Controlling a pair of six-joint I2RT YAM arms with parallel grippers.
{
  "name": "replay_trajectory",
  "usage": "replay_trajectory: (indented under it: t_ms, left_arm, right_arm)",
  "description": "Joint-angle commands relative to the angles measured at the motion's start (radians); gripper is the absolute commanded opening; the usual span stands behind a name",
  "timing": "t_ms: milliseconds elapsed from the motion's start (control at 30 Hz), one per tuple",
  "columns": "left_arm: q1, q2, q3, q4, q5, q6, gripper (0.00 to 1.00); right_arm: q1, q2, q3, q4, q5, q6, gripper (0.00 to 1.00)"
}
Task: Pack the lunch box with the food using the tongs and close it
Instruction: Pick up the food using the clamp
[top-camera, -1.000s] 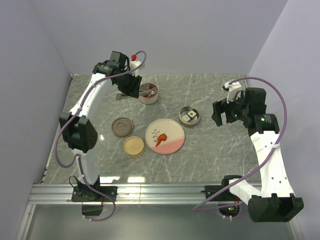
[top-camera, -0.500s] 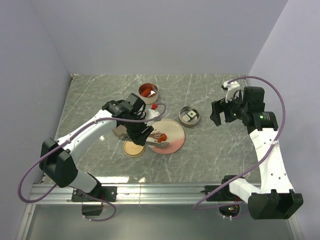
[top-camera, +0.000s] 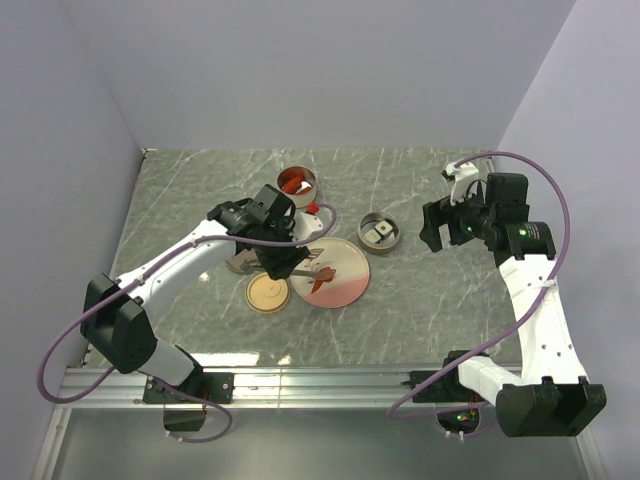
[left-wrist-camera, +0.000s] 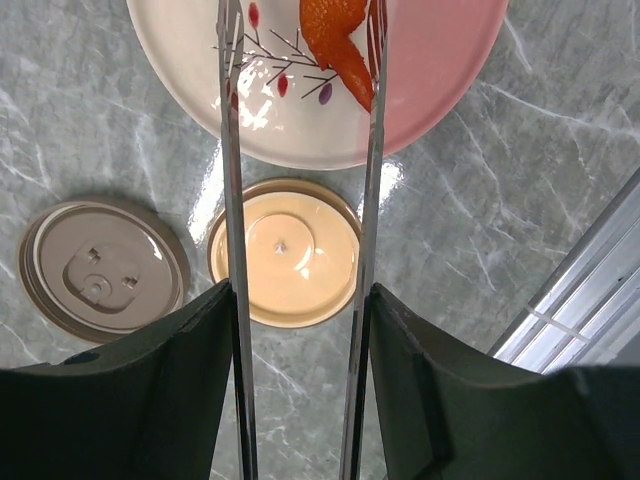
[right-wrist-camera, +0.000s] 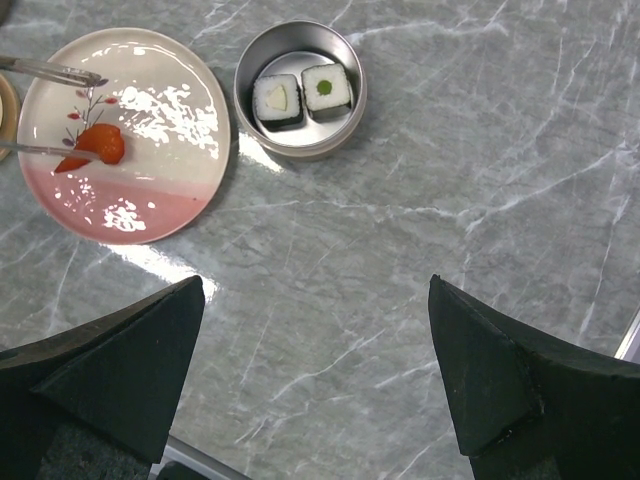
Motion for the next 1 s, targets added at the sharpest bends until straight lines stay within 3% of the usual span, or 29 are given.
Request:
replay_trajectory:
  t_ms: [0, 967]
  left_arm:
    - [-0.008, 0.024, 0.045, 0.027, 0.018, 0.029, 0.57]
    - [-0.017, 0.073, 0.005, 0.011, 0.021, 0.056, 0.38]
  right_arm:
    - [-0.006, 0.001, 0.041, 0.002, -0.007, 0.004, 1.00]
    - [-0.006, -0.007, 0.035, 0.003, 0.015, 0.001, 1.00]
